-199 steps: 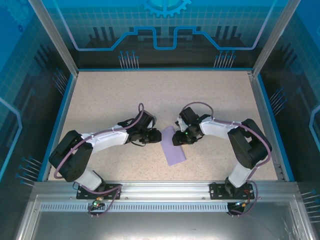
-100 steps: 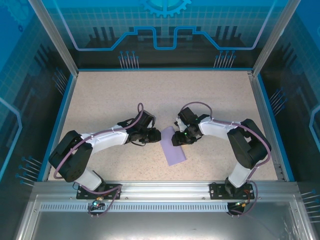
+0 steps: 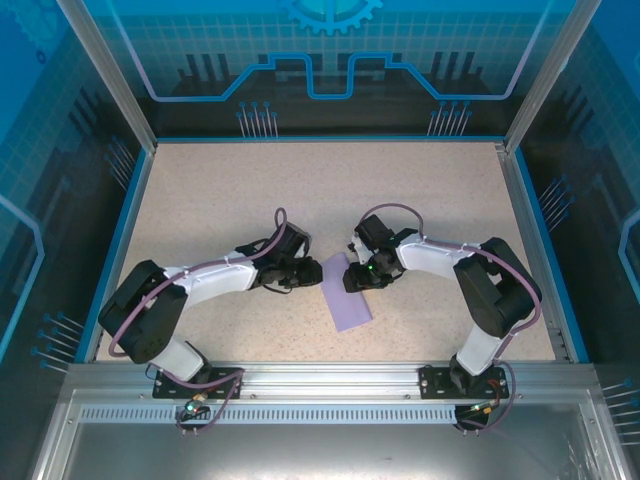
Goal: Fold a paper plane with a square sheet of paper (pick it up from the middle)
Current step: Hold the square sheet of paper at the center of the table.
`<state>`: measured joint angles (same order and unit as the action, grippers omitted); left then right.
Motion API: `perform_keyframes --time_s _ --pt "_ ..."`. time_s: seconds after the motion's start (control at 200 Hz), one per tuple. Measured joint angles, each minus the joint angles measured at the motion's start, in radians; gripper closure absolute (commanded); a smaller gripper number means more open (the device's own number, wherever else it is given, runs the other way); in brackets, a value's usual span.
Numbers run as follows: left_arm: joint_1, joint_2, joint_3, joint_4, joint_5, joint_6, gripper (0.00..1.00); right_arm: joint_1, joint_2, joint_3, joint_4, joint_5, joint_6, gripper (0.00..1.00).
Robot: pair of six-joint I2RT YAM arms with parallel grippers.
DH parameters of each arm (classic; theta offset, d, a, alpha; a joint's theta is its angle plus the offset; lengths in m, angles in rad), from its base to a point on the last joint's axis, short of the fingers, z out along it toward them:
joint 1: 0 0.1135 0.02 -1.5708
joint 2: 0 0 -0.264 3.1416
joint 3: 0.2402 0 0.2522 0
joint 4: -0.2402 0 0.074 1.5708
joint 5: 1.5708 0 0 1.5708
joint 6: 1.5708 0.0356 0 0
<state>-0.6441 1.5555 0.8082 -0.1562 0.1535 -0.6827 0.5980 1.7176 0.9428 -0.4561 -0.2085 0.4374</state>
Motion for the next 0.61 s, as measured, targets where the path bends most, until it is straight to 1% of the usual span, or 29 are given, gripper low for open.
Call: perform_keyframes --time_s 0.315,0.605 --pt "-0.023 0.092 0.001 0.083 0.023 -0.027 0.81 0.004 0.000 0.000 0.000 0.009 0.000 0.55" --pt "-0.031 0.138 0.008 0.110 0.034 -0.034 0.82 0.006 0.001 0.000 0.000 0.012 0.000 0.55"
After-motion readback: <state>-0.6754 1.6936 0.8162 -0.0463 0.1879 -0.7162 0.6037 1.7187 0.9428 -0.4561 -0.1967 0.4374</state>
